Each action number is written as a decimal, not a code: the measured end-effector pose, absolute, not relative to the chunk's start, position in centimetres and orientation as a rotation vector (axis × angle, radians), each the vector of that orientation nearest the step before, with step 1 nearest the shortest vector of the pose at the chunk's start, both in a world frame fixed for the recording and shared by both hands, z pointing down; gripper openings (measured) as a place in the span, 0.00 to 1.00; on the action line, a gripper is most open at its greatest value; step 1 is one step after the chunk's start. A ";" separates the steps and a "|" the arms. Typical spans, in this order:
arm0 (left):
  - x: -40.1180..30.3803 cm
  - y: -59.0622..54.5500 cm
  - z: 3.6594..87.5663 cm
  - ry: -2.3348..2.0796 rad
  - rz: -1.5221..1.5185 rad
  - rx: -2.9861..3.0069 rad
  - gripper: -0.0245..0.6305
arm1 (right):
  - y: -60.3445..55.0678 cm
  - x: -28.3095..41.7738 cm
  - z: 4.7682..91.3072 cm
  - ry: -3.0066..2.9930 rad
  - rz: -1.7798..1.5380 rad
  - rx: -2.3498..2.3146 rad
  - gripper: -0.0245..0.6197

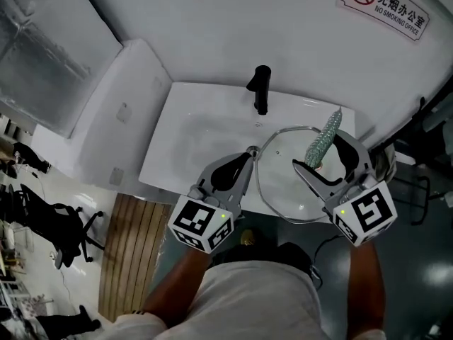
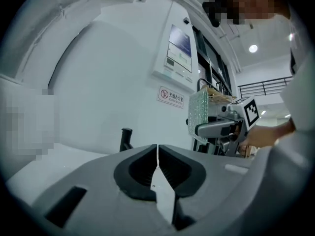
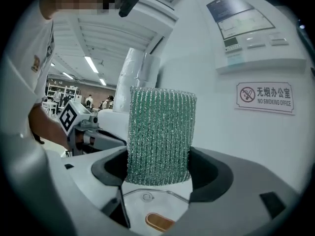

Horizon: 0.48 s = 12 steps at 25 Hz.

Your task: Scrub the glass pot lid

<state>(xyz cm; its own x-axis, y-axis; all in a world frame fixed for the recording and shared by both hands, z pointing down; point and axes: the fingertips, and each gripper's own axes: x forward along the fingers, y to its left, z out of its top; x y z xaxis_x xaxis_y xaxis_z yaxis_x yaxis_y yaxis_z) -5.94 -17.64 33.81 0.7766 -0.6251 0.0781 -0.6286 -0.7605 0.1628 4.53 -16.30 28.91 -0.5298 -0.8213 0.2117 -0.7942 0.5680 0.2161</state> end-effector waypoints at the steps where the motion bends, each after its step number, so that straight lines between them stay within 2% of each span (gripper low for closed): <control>1: -5.9 -17.9 34.2 -0.973 0.036 2.777 0.07 | -16.6 4.3 29.2 -2.500 -0.139 1.317 0.58; 8: -5.7 -19.6 37.4 -0.886 0.122 2.661 0.08 | -18.5 2.4 32.0 -2.390 -0.126 1.130 0.58; 12: -5.4 -20.0 39.3 -0.867 0.195 2.581 0.23 | -19.8 1.4 34.0 -2.340 -0.142 0.979 0.58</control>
<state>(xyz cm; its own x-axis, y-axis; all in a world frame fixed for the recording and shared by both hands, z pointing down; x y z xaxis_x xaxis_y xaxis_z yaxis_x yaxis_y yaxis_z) -5.44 -20.03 39.27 0.7968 -0.5470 0.2566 -0.6042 -0.7232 0.3347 1.43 -19.76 33.99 -0.5539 -0.6792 0.4816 -0.6161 0.7234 0.3117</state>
